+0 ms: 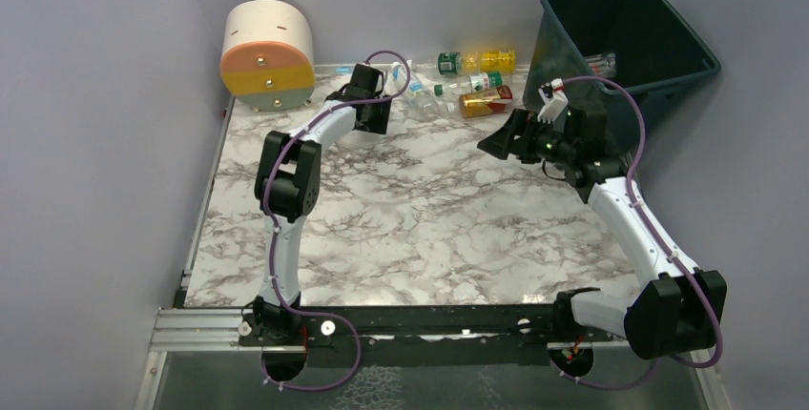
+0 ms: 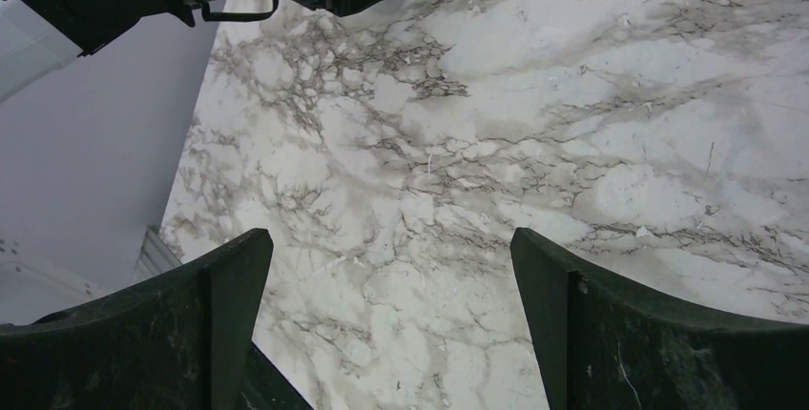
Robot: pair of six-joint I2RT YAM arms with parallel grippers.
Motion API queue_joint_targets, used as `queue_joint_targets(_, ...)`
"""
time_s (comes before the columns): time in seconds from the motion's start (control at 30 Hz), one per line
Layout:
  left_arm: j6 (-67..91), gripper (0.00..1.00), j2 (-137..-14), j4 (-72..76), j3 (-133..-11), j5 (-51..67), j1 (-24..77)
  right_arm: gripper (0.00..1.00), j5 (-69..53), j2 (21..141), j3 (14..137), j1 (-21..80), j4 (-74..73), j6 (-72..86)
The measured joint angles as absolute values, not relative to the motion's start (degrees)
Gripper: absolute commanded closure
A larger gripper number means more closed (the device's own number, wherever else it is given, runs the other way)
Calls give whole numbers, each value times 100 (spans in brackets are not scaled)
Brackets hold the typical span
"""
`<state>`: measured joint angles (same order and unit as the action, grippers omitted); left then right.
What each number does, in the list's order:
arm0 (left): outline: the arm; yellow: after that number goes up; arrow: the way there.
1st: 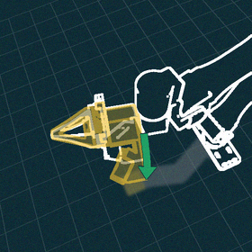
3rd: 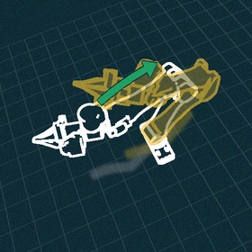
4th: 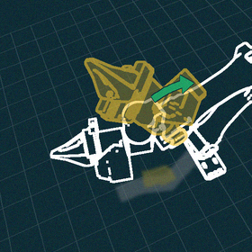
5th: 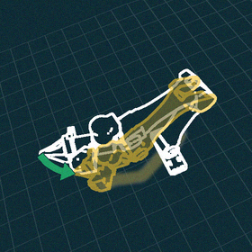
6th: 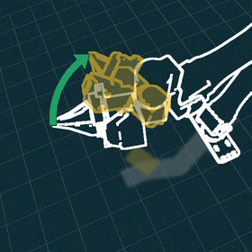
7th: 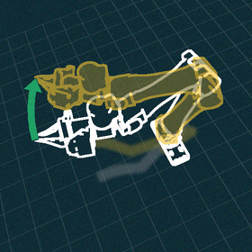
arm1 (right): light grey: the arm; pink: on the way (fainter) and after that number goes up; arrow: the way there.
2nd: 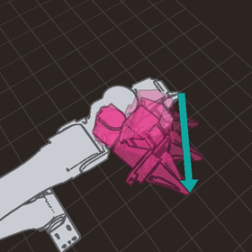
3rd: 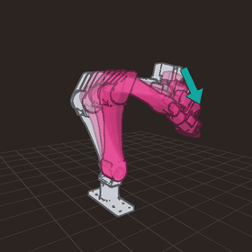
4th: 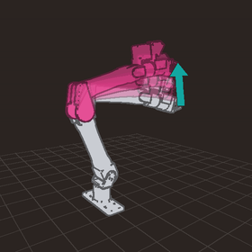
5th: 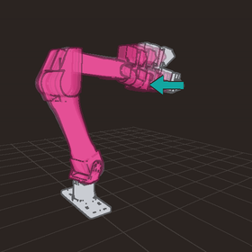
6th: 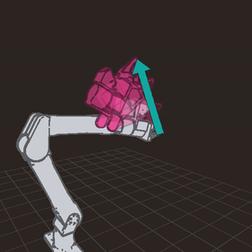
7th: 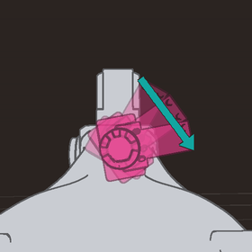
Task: Put the plastic bottles in the bin
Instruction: Pick up the plastic bottle at the center of the board.
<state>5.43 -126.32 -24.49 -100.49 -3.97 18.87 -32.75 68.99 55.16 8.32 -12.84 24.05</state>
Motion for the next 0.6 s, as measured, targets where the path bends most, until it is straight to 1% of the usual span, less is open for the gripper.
queue_joint_targets(0.13, 613, 42, -12521, -2447, -9966, -440, 1887, 2, -3273, 6899, 5516, 856, -1284, 2405)
queue_joint_targets(0.27, 711, 44, -12143, -2497, -9682, -438, 1887, 2, -3273, 6899, 5516, 869, -1280, 2412)
queue_joint_targets(0.43, 908, 44, -11314, -2497, -9336, -233, 1887, 2, -3273, 6899, 5509, 891, -1227, 2445)
queue_joint_targets(0.6, 1061, 44, -10449, -2412, -9019, 375, 1887, 2, -3275, 6901, 5509, 904, -1177, 2467)
